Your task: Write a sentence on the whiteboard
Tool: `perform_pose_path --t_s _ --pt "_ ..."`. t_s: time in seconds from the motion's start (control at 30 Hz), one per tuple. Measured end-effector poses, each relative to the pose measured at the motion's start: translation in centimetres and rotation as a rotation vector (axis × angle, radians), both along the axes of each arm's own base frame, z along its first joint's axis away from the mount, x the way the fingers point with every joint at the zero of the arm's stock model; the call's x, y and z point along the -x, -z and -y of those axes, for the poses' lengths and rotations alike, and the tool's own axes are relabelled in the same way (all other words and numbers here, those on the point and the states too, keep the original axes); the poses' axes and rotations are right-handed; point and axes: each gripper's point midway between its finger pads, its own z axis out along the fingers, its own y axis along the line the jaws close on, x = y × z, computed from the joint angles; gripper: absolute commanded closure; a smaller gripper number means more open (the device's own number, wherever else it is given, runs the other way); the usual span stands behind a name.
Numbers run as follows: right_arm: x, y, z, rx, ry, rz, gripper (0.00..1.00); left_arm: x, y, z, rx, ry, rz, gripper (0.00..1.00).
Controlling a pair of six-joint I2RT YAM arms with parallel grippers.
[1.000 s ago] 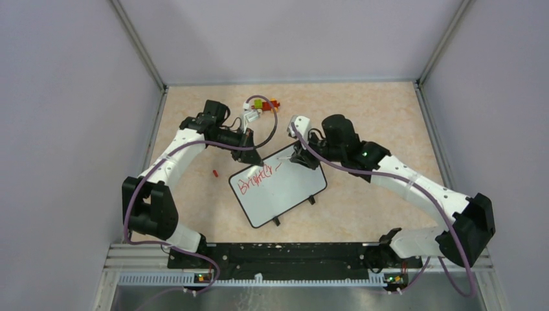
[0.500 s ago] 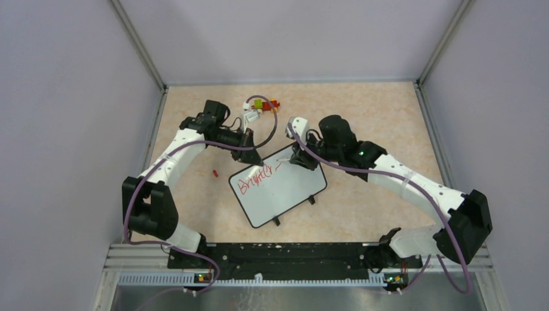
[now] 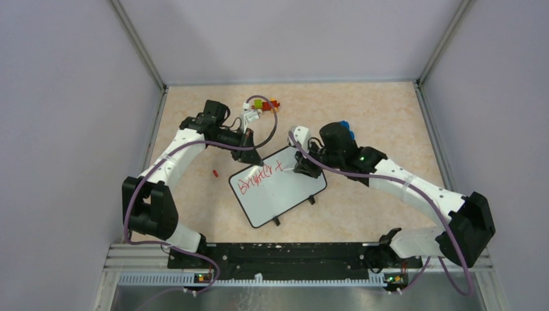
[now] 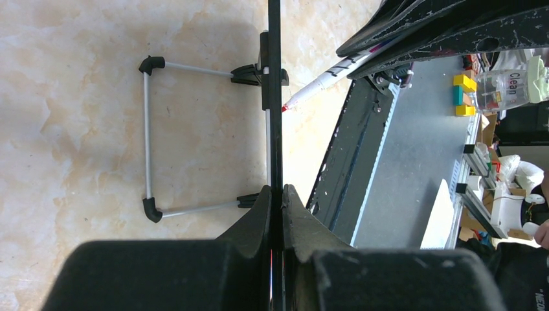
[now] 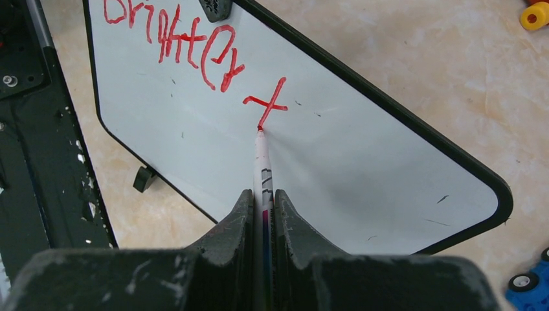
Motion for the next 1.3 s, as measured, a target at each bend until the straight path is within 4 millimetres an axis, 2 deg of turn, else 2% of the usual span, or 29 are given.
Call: perform_pose_path --t_s 0.33,0.7,1.3 --pt "-0.4 -0.4 0.5 0.018 0.019 0.025 1.0 0.0 0.0 0.0 0.0 0.0 0.0 1.0" --pt "-2.0 -3.5 0.3 -0.011 0.046 0.098 1.0 0.0 0.0 0.0 0.002 0.001 -0.001 1.0" --pt "-2.3 -2.9 0.3 0.0 0.056 0.102 1.0 0.0 0.0 0.0 0.0 0.0 0.0 1.0"
